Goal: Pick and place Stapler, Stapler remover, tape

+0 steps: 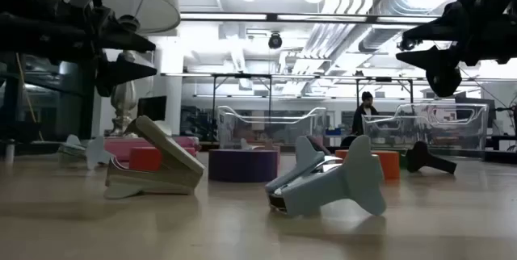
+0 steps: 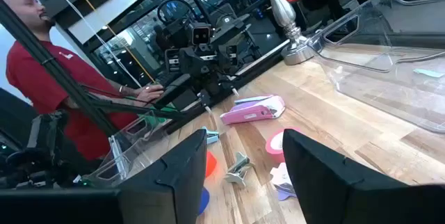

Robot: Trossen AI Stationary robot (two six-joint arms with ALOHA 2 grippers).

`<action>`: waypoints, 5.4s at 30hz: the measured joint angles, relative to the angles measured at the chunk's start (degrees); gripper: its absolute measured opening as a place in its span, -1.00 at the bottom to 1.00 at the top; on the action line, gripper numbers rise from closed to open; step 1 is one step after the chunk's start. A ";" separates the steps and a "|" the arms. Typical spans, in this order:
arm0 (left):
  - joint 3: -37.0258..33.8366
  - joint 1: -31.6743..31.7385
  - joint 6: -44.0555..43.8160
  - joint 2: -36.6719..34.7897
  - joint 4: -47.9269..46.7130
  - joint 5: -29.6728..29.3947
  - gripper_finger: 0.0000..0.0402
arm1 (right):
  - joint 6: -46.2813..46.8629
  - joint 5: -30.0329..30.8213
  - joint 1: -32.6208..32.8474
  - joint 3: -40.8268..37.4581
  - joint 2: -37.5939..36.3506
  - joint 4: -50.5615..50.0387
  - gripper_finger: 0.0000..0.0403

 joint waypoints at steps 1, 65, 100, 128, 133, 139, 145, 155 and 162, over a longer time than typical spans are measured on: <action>0.00 -0.02 0.00 -0.01 0.02 0.01 0.30 | 0.00 0.00 0.00 0.01 0.01 0.02 -0.10; 0.00 0.00 0.00 -0.01 0.02 0.02 0.30 | 0.01 0.00 0.01 0.00 0.01 0.01 -0.10; 0.00 -0.02 0.00 -0.01 0.02 0.00 0.30 | 0.00 0.00 0.01 0.02 0.02 0.02 -0.10; 0.00 -0.02 0.00 0.00 0.00 0.01 0.30 | 18.40 -3.73 0.00 1.62 5.25 -4.40 -0.10; 0.00 -0.02 0.00 0.01 0.02 0.00 0.30 | 18.97 -2.76 0.00 6.35 9.99 -7.70 -0.10; 0.00 -0.02 0.00 -0.01 0.02 0.00 0.30 | 22.83 -0.62 0.00 12.47 15.50 -15.12 -0.10; 0.00 -0.02 0.00 0.01 0.00 0.01 0.30 | 29.63 1.87 -0.02 17.27 20.38 -22.91 -0.10; 0.00 0.00 0.00 0.01 0.02 0.01 0.30 | 30.58 0.75 -0.02 23.61 31.74 -26.95 -0.10; 0.00 -0.01 0.00 -0.01 0.00 0.00 0.30 | 34.87 0.41 -2.26 29.56 40.79 -33.37 -0.10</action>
